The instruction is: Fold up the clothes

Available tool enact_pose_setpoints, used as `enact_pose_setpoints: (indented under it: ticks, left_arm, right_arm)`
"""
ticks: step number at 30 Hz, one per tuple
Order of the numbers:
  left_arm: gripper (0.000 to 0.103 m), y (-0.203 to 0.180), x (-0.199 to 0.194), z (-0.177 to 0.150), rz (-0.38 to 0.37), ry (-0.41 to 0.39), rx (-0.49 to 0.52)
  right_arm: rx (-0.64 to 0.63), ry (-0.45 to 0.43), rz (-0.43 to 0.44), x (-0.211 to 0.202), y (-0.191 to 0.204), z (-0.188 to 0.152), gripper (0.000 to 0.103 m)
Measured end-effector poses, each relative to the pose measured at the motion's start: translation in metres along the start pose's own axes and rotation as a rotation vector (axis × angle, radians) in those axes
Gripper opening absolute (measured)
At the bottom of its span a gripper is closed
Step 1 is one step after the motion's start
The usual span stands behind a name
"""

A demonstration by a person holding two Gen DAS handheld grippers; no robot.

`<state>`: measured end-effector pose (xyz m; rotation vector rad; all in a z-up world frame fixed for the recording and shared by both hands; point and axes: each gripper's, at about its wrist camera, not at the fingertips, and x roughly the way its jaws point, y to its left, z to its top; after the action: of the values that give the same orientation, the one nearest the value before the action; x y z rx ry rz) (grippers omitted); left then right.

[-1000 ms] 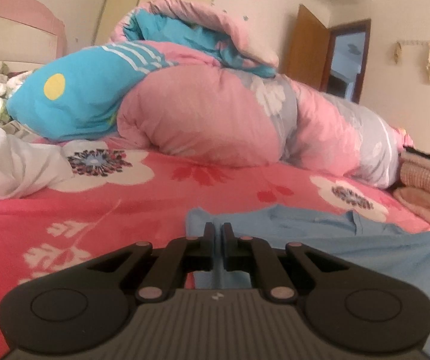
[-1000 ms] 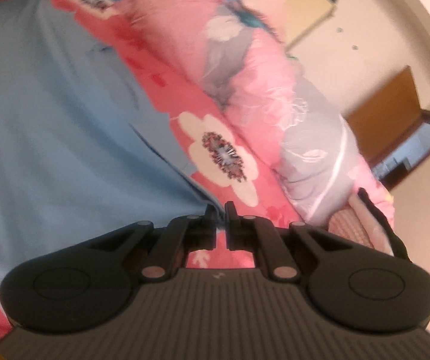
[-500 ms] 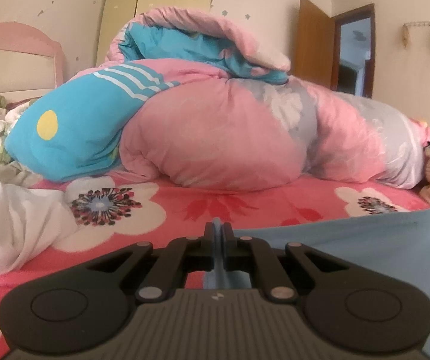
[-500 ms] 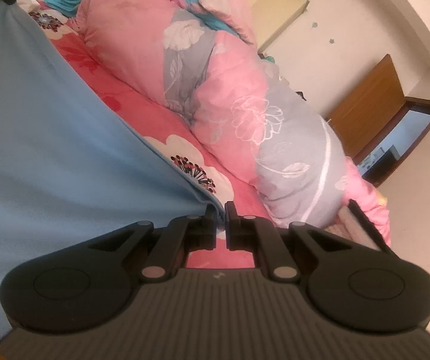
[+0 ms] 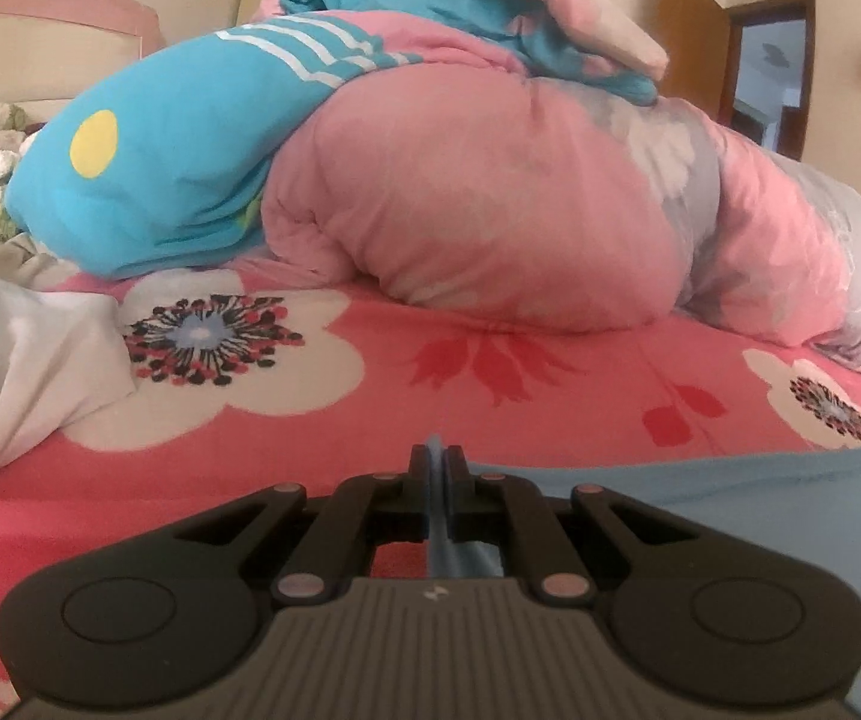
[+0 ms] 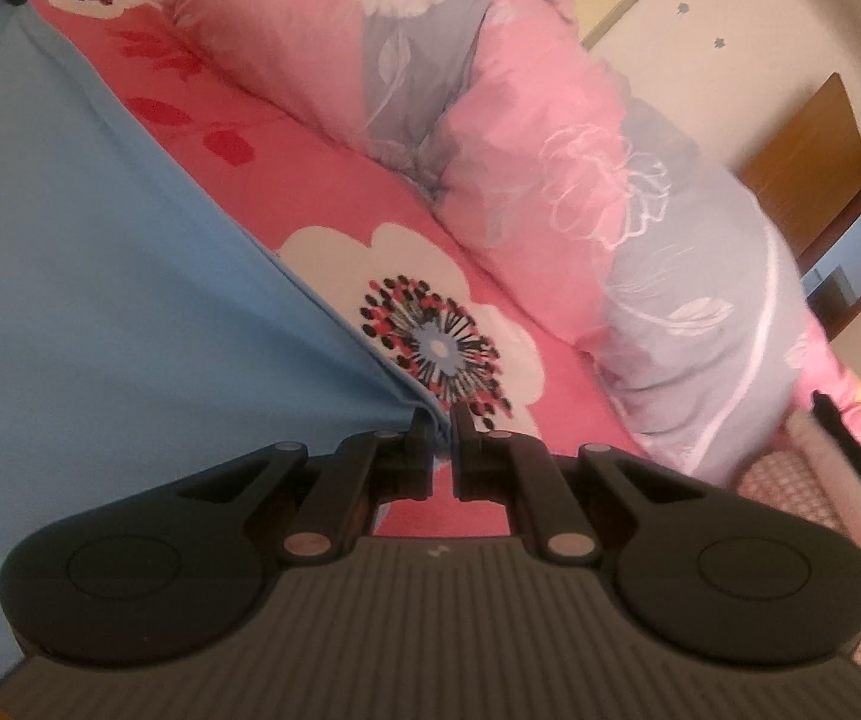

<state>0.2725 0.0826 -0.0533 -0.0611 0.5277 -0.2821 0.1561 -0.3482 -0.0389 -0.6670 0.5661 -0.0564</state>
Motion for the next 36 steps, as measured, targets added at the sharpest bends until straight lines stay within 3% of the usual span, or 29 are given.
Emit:
enact_pose_setpoints:
  ticks: [12, 15, 18, 21, 23, 29, 33, 36]
  left_arm:
    - [0.005, 0.001, 0.011, 0.005, -0.007, 0.005, -0.015]
    - [0.006, -0.001, 0.020, 0.003, -0.004, 0.046, -0.007]
    - [0.022, 0.005, 0.029, 0.002, 0.014, 0.100, -0.046]
    - [0.043, 0.017, 0.023, 0.002, -0.007, 0.083, -0.118]
    - [0.056, 0.022, 0.012, 0.004, -0.010, 0.055, -0.160]
    - [0.062, 0.035, -0.052, 0.012, -0.079, -0.016, -0.279]
    - [0.065, 0.046, -0.111, 0.003, -0.169, -0.046, -0.327]
    - [0.065, 0.056, -0.150, -0.023, -0.226, -0.003, -0.370]
  right_arm:
    - [0.036, 0.007, 0.027, 0.023, 0.003, -0.010, 0.004]
    - [0.060, 0.002, 0.028, 0.023, 0.000, -0.012, 0.004]
    - [0.077, 0.022, 0.054, 0.031, 0.001, -0.016, 0.004]
    - [0.146, 0.049, 0.068, 0.034, -0.003, -0.020, 0.015]
    - [0.233, 0.063, 0.062, 0.026, -0.012, -0.024, 0.026]
    - [0.638, 0.081, 0.095, -0.043, -0.060, -0.056, 0.041]
    - [0.857, 0.049, 0.173, -0.104, -0.074, -0.076, 0.042]
    - [0.992, 0.011, 0.249, -0.140, -0.066, -0.083, 0.045]
